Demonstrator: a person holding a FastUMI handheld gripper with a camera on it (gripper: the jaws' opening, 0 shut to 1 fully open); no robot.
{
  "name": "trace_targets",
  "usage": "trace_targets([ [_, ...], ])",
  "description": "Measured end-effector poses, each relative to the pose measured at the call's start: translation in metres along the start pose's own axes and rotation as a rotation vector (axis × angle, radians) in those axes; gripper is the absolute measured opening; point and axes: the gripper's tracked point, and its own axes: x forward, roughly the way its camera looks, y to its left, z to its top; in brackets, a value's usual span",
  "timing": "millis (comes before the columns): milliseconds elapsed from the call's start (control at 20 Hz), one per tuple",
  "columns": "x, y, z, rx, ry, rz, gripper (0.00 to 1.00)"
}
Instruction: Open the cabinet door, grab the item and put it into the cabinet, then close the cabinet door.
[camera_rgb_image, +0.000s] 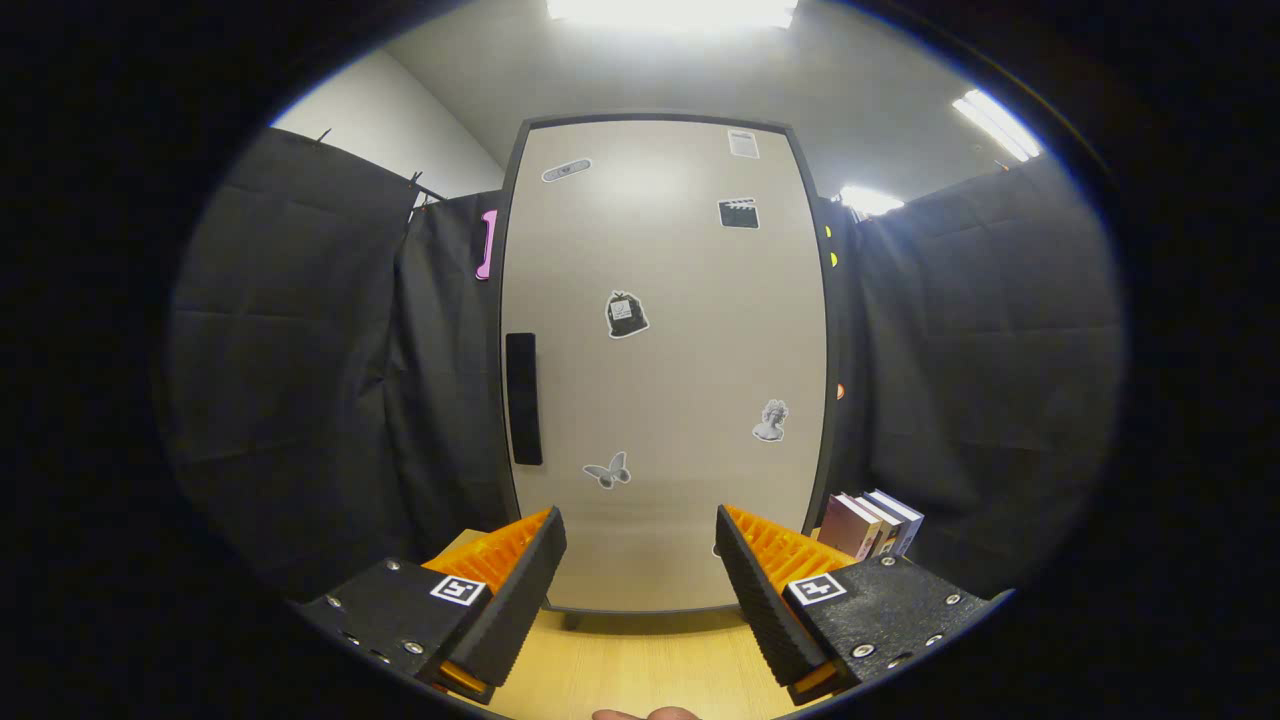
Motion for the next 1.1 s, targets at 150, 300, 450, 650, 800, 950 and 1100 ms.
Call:
trace_targets([
  [150, 0.012, 0.005, 0.009, 0.039, -0.001, 0.004, 0.94],
  [300, 0.033, 0.016, 0.018, 0.044, -0.003, 0.024, 0.94],
  [450, 0.052, 0.029, 0.018, 0.035, 0.002, 0.037, 0.94],
  [650, 0.078, 0.054, 0.029, 0.056, -0.011, 0.070, 0.94],
  [800, 0.097, 0.075, 0.033, 0.055, -0.021, 0.097, 0.93],
  [950, 0.115, 0.090, 0.034, 0.051, -0.028, 0.112, 0.93],
  [1100, 0.133, 0.104, 0.032, 0.039, -0.032, 0.132, 0.90],
])
